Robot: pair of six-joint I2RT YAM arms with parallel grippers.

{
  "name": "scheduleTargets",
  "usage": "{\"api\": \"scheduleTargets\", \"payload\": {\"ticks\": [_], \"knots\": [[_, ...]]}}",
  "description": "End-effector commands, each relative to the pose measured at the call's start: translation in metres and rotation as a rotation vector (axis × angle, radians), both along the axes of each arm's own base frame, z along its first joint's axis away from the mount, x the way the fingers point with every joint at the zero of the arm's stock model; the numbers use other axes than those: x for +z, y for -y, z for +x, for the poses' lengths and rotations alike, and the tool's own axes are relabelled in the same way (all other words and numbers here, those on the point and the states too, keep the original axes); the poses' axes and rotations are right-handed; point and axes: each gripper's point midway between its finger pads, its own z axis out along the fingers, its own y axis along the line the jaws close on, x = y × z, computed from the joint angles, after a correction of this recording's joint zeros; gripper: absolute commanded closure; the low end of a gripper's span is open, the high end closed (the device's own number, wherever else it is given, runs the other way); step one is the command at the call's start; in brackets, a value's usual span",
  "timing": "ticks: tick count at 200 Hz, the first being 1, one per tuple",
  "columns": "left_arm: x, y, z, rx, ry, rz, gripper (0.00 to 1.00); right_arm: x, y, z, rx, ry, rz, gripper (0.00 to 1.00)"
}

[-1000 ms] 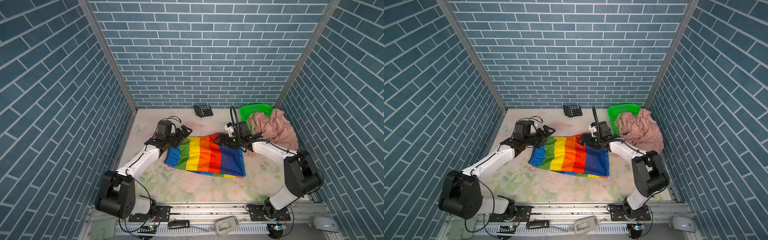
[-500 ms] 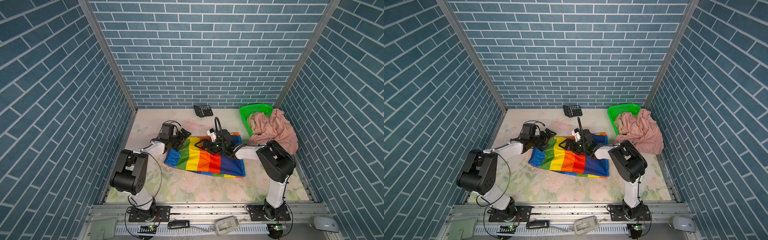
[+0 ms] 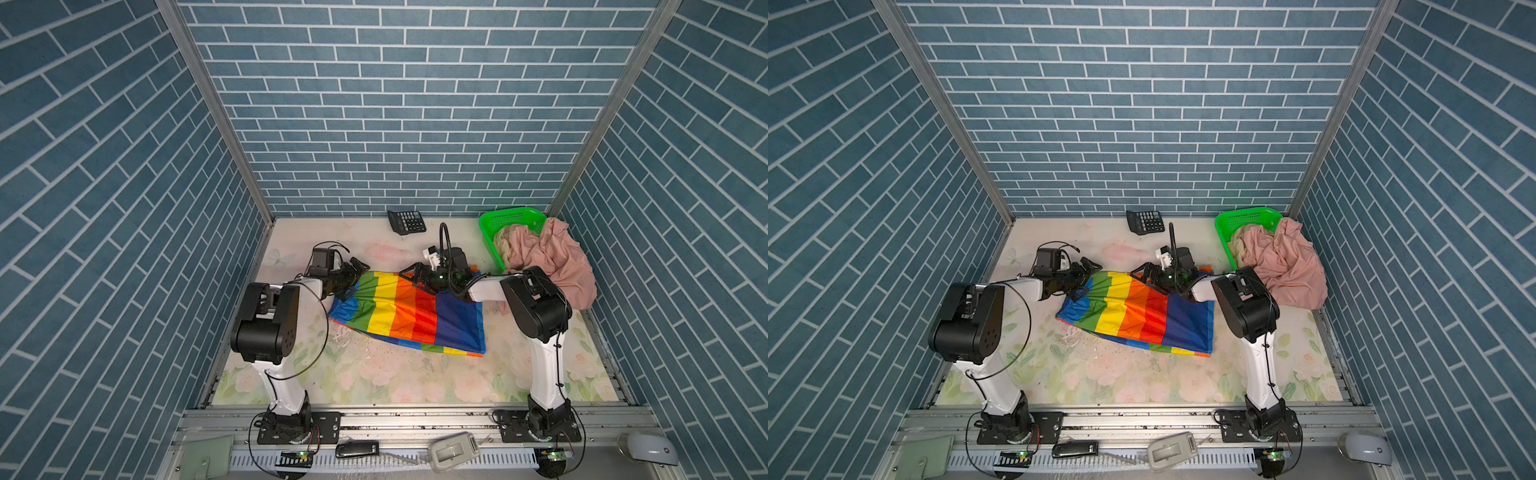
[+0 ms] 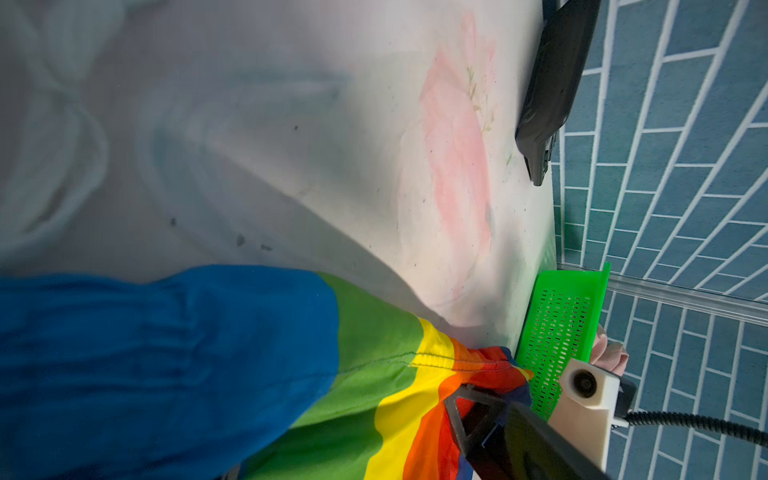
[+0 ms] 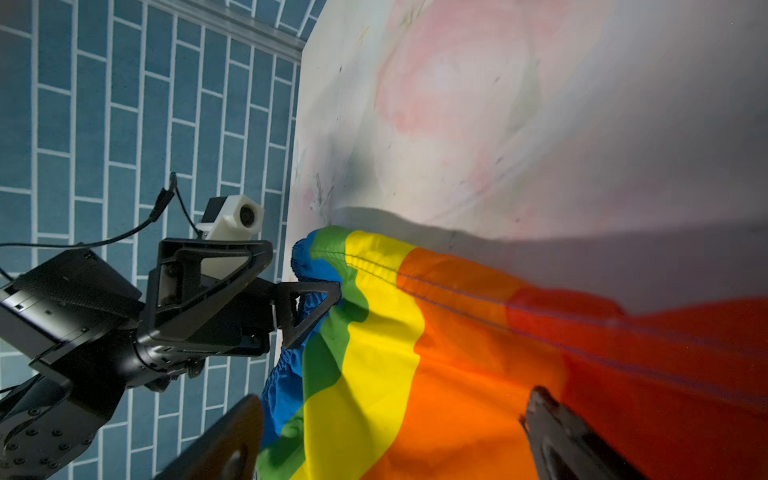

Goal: Fold and stack the shorts

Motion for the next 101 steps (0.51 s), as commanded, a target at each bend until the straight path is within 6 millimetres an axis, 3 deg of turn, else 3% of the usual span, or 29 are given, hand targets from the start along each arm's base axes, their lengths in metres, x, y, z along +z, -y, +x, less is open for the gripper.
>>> {"api": "scheduleTargets", "payload": {"ticks": [1, 25, 50, 75, 101], "knots": [[-0.027, -0.024, 0.003, 0.01, -0.054, 0.126, 0.0, -0.051, 0.041, 0.003, -0.034, -0.087, -0.196, 0.01], [0.029, -0.021, 0.019, -0.047, 0.047, 0.187, 0.0, -0.004, 0.046, 0.005, -0.002, 0.014, -0.233, 0.01], [0.075, -0.02, 0.011, -0.078, 0.095, 0.207, 0.0, 0.05, 0.038, -0.014, 0.022, 0.105, -0.197, 0.01], [0.1, -0.005, -0.016, -0.063, 0.129, 0.081, 0.0, 0.059, 0.02, -0.045, 0.055, 0.12, -0.174, 0.01], [0.094, 0.013, -0.053, -0.047, 0.116, -0.005, 0.0, 0.058, -0.01, -0.069, 0.071, 0.085, -0.057, 0.01]]}}
